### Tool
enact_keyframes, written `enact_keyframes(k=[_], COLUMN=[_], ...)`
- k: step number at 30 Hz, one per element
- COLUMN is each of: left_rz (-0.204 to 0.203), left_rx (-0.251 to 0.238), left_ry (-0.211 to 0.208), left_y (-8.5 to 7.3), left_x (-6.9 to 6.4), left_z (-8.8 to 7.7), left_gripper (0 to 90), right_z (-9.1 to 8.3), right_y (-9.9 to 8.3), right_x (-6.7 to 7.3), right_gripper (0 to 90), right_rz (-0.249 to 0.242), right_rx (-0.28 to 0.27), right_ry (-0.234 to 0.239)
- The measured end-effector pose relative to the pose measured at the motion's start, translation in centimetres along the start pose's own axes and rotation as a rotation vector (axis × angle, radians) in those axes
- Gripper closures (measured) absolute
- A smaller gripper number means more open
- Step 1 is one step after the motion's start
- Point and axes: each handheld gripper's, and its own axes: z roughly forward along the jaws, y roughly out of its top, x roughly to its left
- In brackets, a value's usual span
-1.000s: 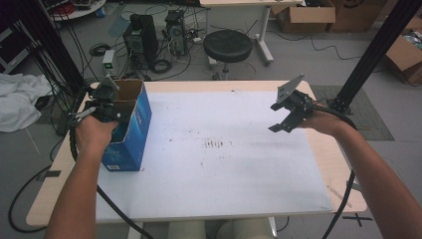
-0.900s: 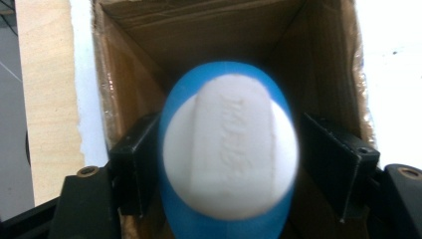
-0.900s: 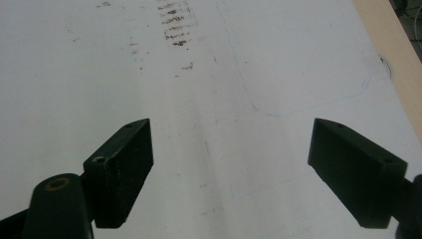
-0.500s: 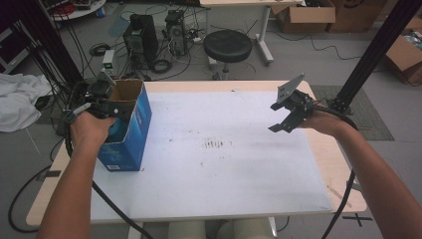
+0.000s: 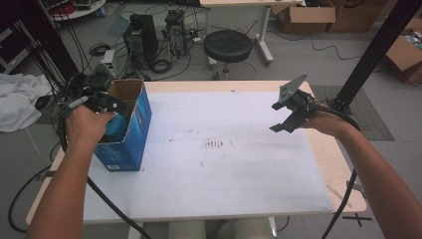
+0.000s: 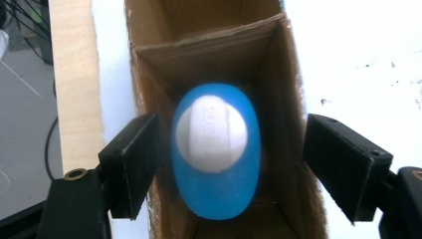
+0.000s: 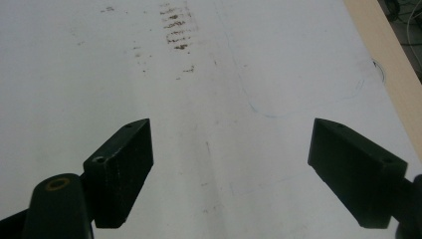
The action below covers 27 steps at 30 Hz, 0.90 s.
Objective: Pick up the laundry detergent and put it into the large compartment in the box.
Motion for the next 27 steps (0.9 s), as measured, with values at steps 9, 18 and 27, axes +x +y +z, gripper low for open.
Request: enact_keyframes(k=[9, 18, 27], left_rz=[0.017, 0.045, 0.101], left_rx=[0.013, 0.043, 0.046], left_ry=[-0.018, -0.046, -0.069], left_y=[0.4, 0.9, 1.3], left_x=[-0.8, -1.6, -3.1], left_z=[-1.0, -1.9, -2.6], left_gripper=[20.6, 18.4, 18.4], right_z=[-0.2, -0.1, -0.1], right_y=[0.1, 0.2, 0.3], right_x=[0.2, 0.2, 0.2], right_gripper=[17.4, 17.4, 17.3], right_rz=[-0.004, -0.005, -0.009], right_rx=[-0.004, -0.005, -0.004], right_ry=[-0.005, -0.003, -0.003])
